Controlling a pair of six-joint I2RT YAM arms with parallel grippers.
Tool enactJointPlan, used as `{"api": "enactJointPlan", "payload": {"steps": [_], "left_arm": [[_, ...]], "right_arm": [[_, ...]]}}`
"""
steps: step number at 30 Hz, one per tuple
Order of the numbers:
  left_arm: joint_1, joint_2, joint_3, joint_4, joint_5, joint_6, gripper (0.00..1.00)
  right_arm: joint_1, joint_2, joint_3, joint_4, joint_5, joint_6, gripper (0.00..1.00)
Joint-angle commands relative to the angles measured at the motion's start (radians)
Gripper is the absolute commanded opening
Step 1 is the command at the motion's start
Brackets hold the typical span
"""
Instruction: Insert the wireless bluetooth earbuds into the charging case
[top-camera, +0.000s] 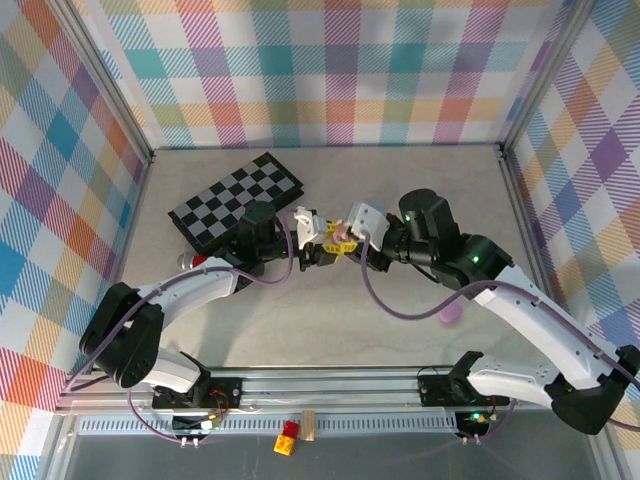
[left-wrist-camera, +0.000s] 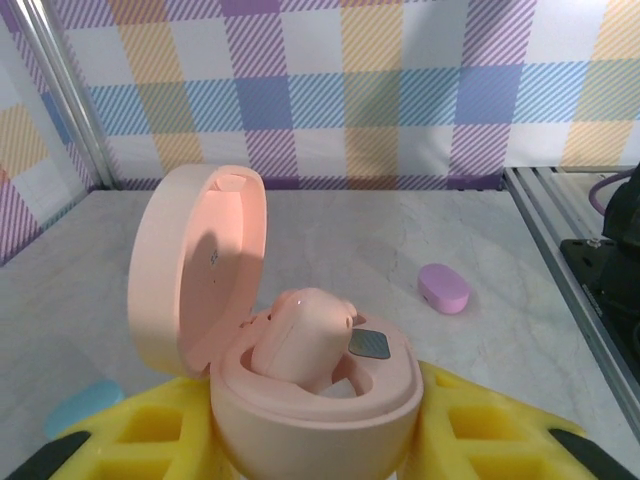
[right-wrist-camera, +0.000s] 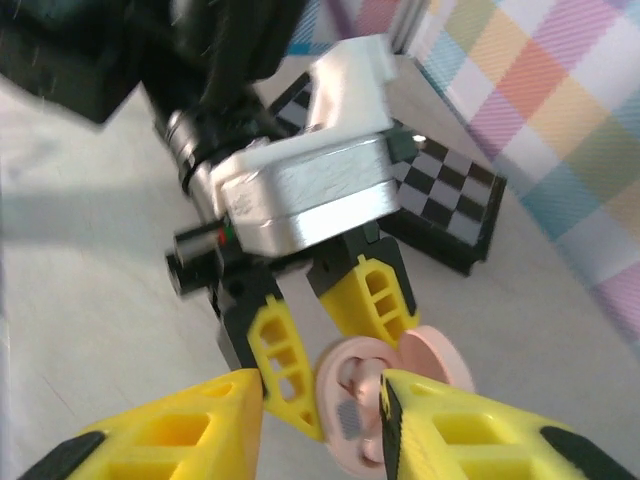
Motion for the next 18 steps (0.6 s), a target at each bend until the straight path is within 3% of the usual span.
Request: {"api": "enactJointPlan", "payload": {"steps": [1,5,9,18], "left_arm": [[0.002,-0.013,0.003,0.05,-0.014,-0.005,0.36],[0.002,-0.009,0.008,0.053,-0.023,-0.005,0.35],[0.002,-0.015,0.003,0.054,-0.036,-0.001,0.35],[0.002,-0.014,0.0,0.073,-0.086,0.0,0.35]], "right_arm": [[-0.021,0.053,0.026,0.029,0.081,0.467,0.38],[-0.052,0.127,0.14,-0.129,0.127,0.749,0.37],[-0.124,0.138,0.136,-0.118,-0.028,0.947,0.36],[-0.135,0.166,0.135,-0.124,-0.119,0.988,0.31]]}}
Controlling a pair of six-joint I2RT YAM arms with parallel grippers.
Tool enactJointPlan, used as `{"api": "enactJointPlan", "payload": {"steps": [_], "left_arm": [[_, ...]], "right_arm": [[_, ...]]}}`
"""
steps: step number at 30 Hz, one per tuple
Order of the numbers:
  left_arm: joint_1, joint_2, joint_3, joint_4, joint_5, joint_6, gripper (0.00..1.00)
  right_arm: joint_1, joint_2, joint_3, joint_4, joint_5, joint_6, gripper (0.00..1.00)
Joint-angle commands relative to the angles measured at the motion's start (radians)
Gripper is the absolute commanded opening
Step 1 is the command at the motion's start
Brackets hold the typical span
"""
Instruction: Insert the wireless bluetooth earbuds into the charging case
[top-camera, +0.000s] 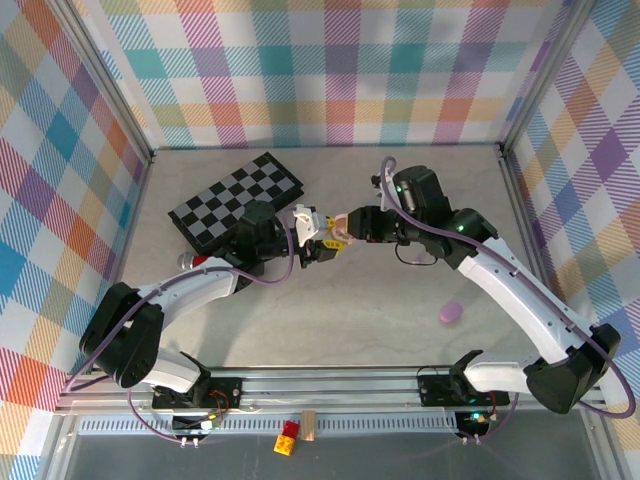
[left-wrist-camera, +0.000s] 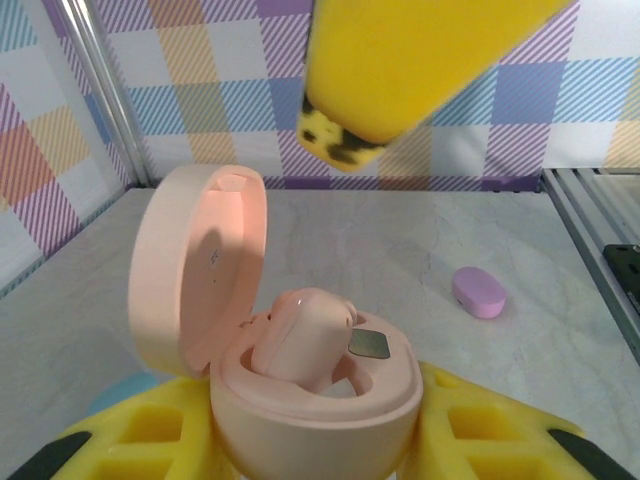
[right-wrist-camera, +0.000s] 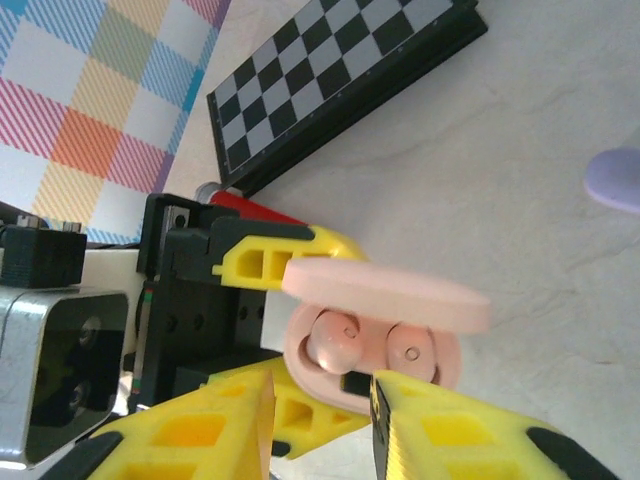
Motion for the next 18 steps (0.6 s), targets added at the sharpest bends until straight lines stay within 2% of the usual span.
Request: {"api": "enactJointPlan", "payload": {"steps": [1,18], "left_arm": [[0.002,-0.013,0.001,0.06,-0.019,0.0,0.35],[0.002,-0.021,0.003,0.047,-0.004,0.024,0.36]], "right_arm": [[0.002,0.017,0.03,-0.013,-0.052,0.06,0.31],[-0.001,0.094,0.044,0.024,-0.064,0.077,0.32]]}}
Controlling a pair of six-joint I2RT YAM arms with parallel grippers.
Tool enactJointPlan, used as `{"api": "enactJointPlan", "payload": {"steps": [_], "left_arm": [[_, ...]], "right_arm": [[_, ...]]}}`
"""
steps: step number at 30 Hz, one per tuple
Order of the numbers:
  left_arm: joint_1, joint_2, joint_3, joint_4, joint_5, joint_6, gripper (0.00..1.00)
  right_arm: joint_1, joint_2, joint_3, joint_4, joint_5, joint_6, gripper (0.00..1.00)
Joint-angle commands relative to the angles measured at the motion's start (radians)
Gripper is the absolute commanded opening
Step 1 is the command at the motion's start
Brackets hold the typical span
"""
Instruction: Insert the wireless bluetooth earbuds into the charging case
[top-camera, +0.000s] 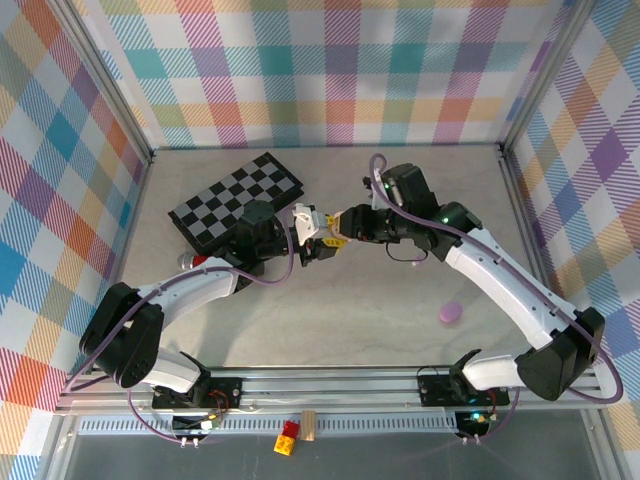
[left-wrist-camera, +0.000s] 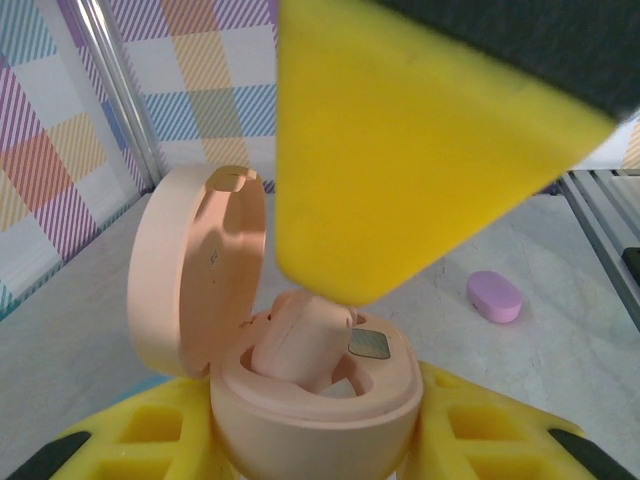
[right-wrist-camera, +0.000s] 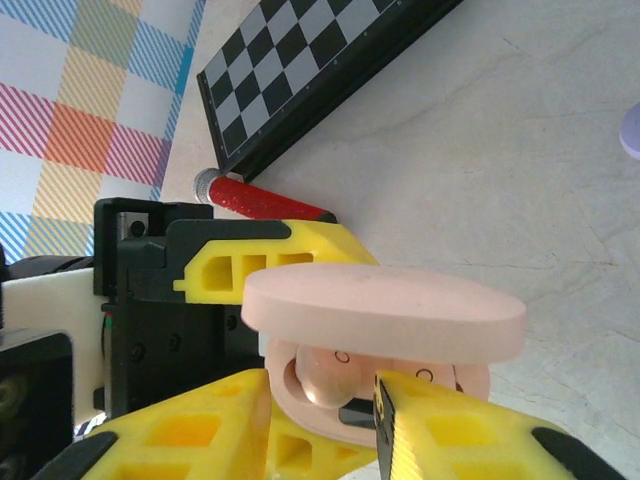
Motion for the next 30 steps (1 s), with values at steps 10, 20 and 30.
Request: {"api": "enactJointPlan", "payload": {"steps": [10,20,30], "left_arm": [[0.0,-0.026,-0.007,0.052,0.025,0.022,0.36],[-0.001,-0.031,-0.012,0.04,0.026,0.04,0.36],[0.002,-0.034,-0.004,0.029,0.052,-0.016,0.36]], "right_arm": [[-0.001,0.035,0.026,0.028,-0.043,0.028,0.26],[-0.001,0.035,0.023,0.018,-0.031,0.033,0.15],[-0.024,-0.056,-0.07,0.093,-0.061,-0.25,0.12]]}}
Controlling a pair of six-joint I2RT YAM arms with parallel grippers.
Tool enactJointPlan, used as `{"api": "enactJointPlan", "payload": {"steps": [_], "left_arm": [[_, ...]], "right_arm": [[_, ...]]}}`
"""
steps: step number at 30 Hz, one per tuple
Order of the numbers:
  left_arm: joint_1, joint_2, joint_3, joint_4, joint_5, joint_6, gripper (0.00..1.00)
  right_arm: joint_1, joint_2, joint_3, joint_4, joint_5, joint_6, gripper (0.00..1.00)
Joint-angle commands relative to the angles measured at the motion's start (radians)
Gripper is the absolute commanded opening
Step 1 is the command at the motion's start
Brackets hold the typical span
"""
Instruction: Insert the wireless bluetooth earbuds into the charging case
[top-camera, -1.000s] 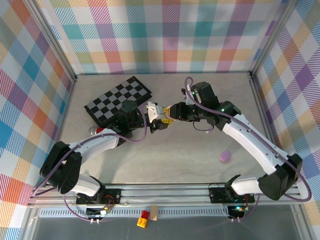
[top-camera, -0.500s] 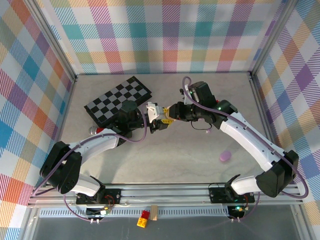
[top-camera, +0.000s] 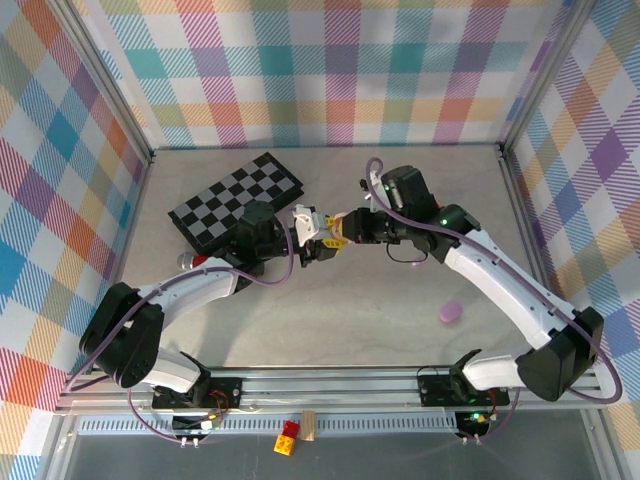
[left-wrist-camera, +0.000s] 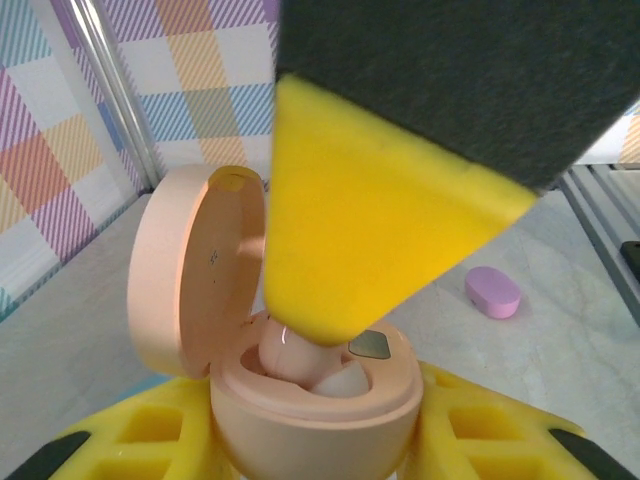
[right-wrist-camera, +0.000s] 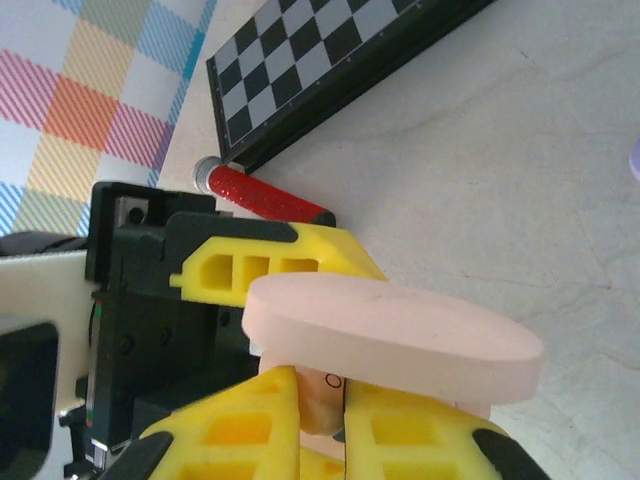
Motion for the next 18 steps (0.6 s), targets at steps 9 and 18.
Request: {"api": "enactJointPlan", "payload": {"steps": [9,18], "left_arm": [[0.002,-0.07,0.016,-0.007,0.124,-0.092,0.35],[0.002,-0.075,0.03,0.002,0.167,-0.147,0.35]], "right_arm": [[-0.043,-0.034,-0.028,0.062,-0.165,-0.317,0.13],[-0.048,-0.098,-0.097,0.127,-0.239,-0.507,0.13]]}}
